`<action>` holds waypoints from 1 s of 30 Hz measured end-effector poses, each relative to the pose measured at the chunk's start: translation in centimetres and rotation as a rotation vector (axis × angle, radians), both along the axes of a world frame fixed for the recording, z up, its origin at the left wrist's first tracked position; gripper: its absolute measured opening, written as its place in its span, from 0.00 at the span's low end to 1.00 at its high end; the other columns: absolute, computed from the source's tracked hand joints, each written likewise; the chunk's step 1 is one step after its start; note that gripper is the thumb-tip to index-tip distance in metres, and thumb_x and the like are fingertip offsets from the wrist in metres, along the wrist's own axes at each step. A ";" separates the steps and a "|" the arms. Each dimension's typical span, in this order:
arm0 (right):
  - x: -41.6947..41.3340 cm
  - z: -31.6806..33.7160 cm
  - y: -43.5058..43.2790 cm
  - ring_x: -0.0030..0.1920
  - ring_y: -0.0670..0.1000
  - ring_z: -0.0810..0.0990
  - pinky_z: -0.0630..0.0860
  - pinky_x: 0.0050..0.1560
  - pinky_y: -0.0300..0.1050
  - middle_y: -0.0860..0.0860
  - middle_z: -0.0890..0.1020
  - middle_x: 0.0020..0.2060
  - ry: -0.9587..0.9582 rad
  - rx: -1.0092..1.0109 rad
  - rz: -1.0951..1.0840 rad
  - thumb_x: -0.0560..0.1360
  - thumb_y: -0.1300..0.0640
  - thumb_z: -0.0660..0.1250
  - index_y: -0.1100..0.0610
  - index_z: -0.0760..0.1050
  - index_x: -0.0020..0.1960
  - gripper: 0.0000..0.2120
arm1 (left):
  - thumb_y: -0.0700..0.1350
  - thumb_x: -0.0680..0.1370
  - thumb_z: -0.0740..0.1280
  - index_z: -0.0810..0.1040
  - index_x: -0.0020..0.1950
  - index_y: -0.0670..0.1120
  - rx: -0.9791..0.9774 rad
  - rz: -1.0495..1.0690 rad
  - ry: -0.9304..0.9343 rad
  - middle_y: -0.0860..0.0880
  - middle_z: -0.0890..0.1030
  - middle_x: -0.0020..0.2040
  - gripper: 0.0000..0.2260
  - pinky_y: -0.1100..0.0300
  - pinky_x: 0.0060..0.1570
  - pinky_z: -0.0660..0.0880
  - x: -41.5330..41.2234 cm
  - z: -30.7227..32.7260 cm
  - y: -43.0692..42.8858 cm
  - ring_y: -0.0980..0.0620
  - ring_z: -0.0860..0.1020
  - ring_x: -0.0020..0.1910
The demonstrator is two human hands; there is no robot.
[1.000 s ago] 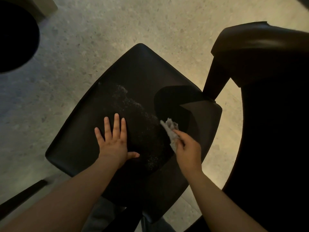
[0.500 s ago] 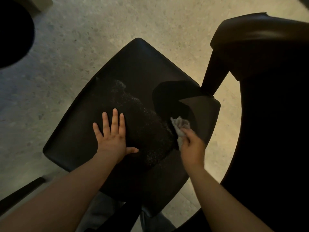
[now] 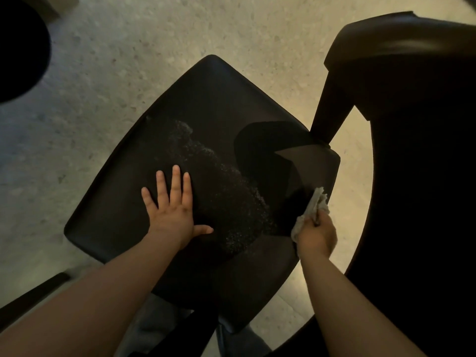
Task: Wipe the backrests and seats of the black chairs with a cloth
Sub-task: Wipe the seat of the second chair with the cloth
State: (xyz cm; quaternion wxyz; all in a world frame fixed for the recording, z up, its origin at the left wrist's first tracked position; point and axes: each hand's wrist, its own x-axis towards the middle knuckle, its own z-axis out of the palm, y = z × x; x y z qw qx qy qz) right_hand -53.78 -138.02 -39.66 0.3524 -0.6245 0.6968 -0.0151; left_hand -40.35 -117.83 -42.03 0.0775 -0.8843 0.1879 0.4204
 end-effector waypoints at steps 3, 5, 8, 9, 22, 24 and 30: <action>-0.2 -0.3 2.8 0.60 0.58 0.76 0.72 0.59 0.45 0.56 0.77 0.63 -0.048 -0.027 0.056 0.80 0.61 0.61 0.55 0.72 0.69 0.18 | 0.75 0.67 0.64 0.19 0.68 0.46 -0.001 -0.005 -0.001 0.43 0.19 0.70 0.60 0.32 0.69 0.35 0.0 0.0 0.1 0.36 0.24 0.70; 0.2 -0.4 4.6 0.58 0.54 0.77 0.75 0.57 0.48 0.53 0.78 0.61 -0.079 0.020 0.173 0.80 0.60 0.62 0.54 0.73 0.68 0.17 | 0.74 0.67 0.64 0.20 0.69 0.46 0.003 -0.007 0.005 0.43 0.19 0.70 0.60 0.32 0.70 0.35 0.1 0.2 0.0 0.36 0.24 0.70; 0.8 0.0 5.3 0.56 0.50 0.78 0.77 0.57 0.48 0.51 0.79 0.59 -0.147 0.000 0.298 0.80 0.59 0.61 0.55 0.76 0.65 0.14 | 0.74 0.67 0.64 0.21 0.71 0.46 0.004 -0.005 0.018 0.43 0.19 0.70 0.60 0.32 0.71 0.35 0.1 0.3 0.0 0.36 0.24 0.70; 0.9 0.4 4.9 0.57 0.51 0.78 0.76 0.58 0.47 0.51 0.80 0.59 -0.152 -0.056 0.266 0.80 0.60 0.61 0.55 0.76 0.65 0.14 | 0.74 0.67 0.64 0.21 0.70 0.46 0.004 -0.008 0.017 0.43 0.19 0.70 0.60 0.32 0.71 0.35 0.1 0.3 0.0 0.36 0.24 0.70; -0.8 -0.7 4.6 0.62 0.58 0.76 0.74 0.62 0.54 0.54 0.76 0.63 -0.005 0.023 -0.112 0.78 0.62 0.64 0.54 0.71 0.69 0.20 | 0.74 0.68 0.63 0.19 0.68 0.46 0.008 -0.009 0.006 0.43 0.18 0.69 0.59 0.32 0.70 0.35 0.1 0.3 0.0 0.36 0.24 0.71; 0.0 0.2 4.7 0.62 0.56 0.76 0.72 0.62 0.45 0.54 0.77 0.63 -0.052 0.016 0.022 0.80 0.62 0.62 0.56 0.73 0.68 0.17 | 0.74 0.68 0.63 0.19 0.67 0.46 0.014 -0.005 0.017 0.43 0.18 0.69 0.59 0.32 0.70 0.35 0.2 0.5 -0.1 0.36 0.24 0.70; 0.1 0.4 0.9 0.56 0.56 0.78 0.72 0.53 0.44 0.56 0.80 0.58 -0.029 -0.200 0.151 0.80 0.61 0.62 0.56 0.75 0.67 0.16 | 0.74 0.68 0.64 0.19 0.68 0.47 0.017 -0.002 0.032 0.43 0.18 0.69 0.59 0.32 0.71 0.36 0.2 0.5 -0.1 0.36 0.23 0.70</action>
